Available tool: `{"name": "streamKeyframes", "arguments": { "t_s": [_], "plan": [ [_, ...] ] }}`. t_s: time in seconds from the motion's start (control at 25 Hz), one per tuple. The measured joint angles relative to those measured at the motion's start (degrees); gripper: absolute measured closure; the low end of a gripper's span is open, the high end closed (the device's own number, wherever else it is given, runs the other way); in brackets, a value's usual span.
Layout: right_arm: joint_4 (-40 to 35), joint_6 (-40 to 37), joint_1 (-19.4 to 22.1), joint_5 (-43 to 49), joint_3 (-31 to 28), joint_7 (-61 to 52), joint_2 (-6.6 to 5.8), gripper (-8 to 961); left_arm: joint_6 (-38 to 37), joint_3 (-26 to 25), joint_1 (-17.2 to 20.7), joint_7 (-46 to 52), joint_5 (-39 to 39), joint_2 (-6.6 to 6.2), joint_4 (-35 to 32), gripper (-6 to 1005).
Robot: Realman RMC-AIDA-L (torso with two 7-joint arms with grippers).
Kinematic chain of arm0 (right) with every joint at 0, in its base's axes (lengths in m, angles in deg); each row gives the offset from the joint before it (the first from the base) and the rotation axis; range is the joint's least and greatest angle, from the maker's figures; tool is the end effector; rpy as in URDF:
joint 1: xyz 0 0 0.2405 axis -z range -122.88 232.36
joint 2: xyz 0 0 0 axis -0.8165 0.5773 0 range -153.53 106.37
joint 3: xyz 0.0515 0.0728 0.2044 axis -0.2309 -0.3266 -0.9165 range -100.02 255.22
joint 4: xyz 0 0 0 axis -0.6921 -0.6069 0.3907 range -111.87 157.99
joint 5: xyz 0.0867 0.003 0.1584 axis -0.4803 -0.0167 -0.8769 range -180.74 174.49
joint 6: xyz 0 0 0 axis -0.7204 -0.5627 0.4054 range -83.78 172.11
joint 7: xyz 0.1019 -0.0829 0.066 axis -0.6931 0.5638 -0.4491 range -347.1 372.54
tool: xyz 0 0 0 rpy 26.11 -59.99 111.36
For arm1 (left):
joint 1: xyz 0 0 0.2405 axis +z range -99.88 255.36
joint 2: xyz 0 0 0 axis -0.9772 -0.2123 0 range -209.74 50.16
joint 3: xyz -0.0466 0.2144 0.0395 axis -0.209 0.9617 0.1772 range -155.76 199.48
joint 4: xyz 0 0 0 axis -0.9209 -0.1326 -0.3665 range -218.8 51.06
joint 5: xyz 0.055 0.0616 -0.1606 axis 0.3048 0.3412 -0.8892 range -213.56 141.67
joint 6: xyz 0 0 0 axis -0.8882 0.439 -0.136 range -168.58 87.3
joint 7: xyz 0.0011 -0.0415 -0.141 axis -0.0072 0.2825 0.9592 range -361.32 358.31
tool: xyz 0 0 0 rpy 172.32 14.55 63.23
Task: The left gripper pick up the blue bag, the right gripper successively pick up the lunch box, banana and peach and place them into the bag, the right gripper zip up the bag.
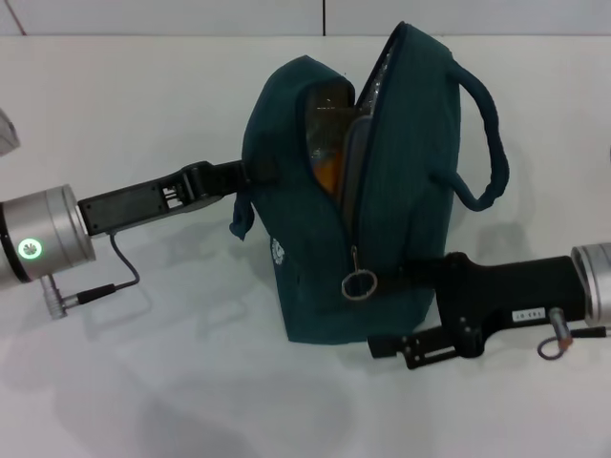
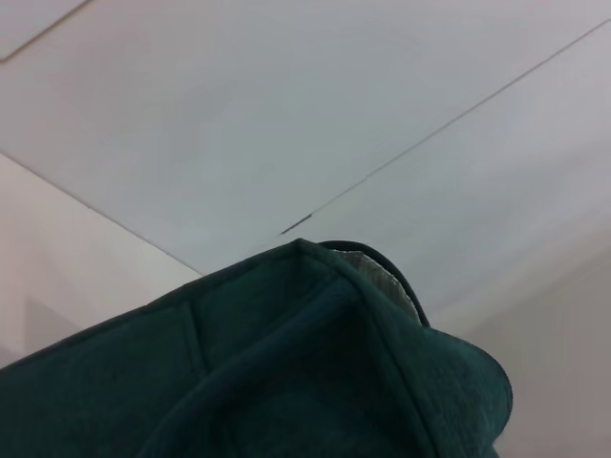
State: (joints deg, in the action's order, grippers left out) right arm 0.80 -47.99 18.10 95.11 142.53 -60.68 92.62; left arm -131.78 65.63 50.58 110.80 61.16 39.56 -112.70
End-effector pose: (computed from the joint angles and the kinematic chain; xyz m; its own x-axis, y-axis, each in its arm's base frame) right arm 0.1812 0.2644 -0.0334 0.8231 -0.3250 -0.4658 -0.2764 -0.9456 0.1715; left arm -0.2083 0.2794 0.0066 0.1630 0.7823 0.6012 0.7882 -0.4698 0.3976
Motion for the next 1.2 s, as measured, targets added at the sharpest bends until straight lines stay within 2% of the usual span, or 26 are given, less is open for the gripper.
{"name": "streamKeyframes", "arguments": {
  "t_s": [0.16,0.36,0.48,0.8,1.0,1.2],
  "plan": [
    [0.3,2.7,-0.2,-5.3,3.8,0.3,-0.01,96,0.0,0.1,-0.5,-0.1,0.0,0.01,0.0,910],
    [0.2,8.2,-0.5,-13.6,13.6,0.4,-0.01,96,0.0,0.1,-0.5,-0.1,0.0,0.0,0.1,909],
    [-0.1,8.9,-1.1,-16.3,19.0,0.4,0.0,97,0.0,0.2,-0.5,-0.1,0.0,0.0,0.1,908],
    [-0.1,8.2,-0.5,-18.9,20.2,0.6,0.0,97,0.0,0.1,-0.1,-0.1,0.0,0.0,0.1,906],
    [-0.5,10.2,1.5,-23.9,20.2,2.6,-0.01,97,-0.1,0.2,-0.1,-0.5,0.0,0.0,0.1,905],
    [-0.5,9.8,1.2,-25.4,23.3,3.3,-0.03,97,-0.2,0.1,0.0,-0.6,0.0,0.06,0.1,903]
  ]
}}
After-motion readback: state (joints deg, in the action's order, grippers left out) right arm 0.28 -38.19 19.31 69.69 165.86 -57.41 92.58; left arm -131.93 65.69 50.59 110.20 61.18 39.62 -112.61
